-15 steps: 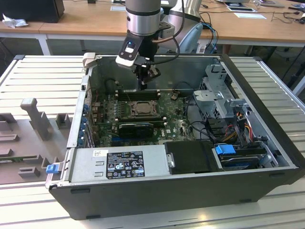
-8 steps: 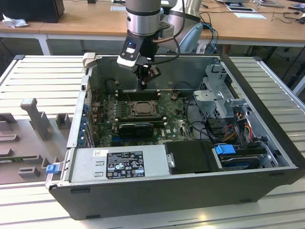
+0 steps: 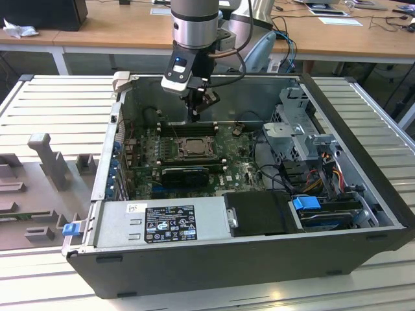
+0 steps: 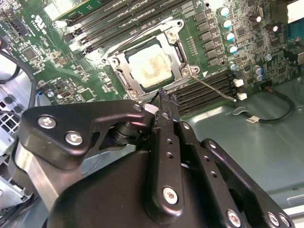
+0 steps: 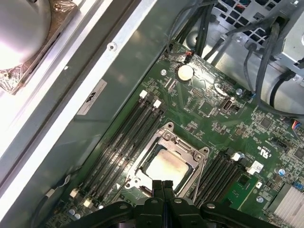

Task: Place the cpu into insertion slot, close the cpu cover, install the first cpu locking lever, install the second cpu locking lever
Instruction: 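Install the first cpu locking lever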

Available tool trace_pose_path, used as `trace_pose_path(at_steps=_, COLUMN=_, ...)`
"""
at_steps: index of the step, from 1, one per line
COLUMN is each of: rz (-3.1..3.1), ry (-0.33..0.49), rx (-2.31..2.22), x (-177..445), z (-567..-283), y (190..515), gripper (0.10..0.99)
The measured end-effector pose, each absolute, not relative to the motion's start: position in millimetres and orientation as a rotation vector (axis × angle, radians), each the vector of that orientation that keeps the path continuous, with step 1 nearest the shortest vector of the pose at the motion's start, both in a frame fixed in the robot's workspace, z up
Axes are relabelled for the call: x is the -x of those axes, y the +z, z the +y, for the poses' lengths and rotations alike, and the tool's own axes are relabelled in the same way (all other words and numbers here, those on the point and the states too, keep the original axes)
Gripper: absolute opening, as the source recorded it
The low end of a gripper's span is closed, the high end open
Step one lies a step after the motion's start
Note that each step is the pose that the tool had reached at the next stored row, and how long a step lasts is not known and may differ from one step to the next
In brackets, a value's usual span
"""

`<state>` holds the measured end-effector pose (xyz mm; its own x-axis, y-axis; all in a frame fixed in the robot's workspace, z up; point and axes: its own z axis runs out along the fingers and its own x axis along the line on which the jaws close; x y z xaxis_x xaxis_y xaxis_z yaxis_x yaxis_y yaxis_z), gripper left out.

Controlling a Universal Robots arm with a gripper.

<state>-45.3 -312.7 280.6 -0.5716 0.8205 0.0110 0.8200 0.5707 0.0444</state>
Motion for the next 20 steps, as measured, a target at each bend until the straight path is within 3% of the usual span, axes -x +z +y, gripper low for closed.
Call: trace_pose_path(at_steps=20, rz=2.843, ry=0.070, rx=-1.315, x=45.3, z=-312.7, y=280.6, gripper=0.106)
